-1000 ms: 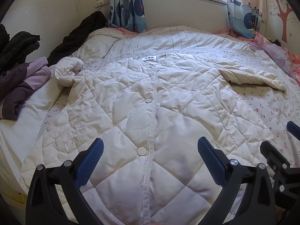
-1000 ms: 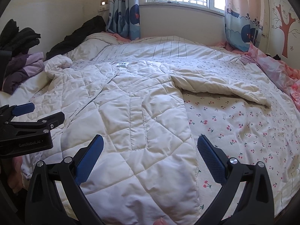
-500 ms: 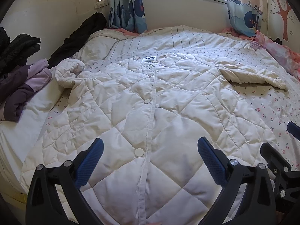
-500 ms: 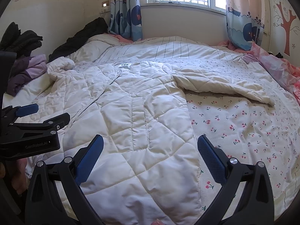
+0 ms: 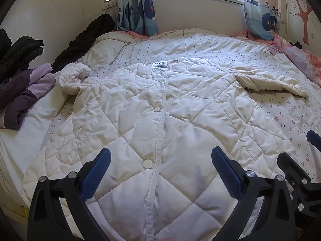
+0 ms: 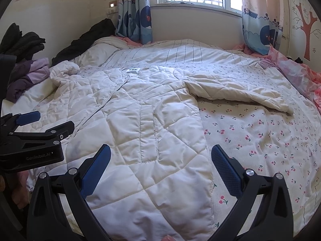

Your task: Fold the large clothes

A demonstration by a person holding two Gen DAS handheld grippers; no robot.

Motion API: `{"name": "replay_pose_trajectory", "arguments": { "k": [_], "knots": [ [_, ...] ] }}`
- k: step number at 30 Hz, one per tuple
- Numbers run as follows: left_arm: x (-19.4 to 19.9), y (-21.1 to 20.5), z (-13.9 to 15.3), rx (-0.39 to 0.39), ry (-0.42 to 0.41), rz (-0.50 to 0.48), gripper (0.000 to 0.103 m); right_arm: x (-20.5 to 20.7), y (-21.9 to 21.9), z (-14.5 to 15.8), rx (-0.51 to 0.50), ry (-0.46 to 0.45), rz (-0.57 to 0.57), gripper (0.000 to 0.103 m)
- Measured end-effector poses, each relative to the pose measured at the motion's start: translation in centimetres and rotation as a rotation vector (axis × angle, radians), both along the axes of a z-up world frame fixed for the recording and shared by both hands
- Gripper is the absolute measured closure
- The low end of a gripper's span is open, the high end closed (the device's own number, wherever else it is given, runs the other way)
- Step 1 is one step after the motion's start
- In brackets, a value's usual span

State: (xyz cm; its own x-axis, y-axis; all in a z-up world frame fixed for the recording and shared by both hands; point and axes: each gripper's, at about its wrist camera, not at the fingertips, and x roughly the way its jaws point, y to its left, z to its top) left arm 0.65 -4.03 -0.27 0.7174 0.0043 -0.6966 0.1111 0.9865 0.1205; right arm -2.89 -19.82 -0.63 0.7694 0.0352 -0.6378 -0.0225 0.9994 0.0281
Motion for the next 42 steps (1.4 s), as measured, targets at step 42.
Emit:
{"name": "replay_pose_trajectory", "arguments": {
  "k": [42],
  "knots": [
    [0.4, -3.7, -1.8, 0.012, 0.043, -0.014, 0.007, 3.7, -20.2, 0.6, -0.106, -0.066, -0.142, 0.006]
  ]
}}
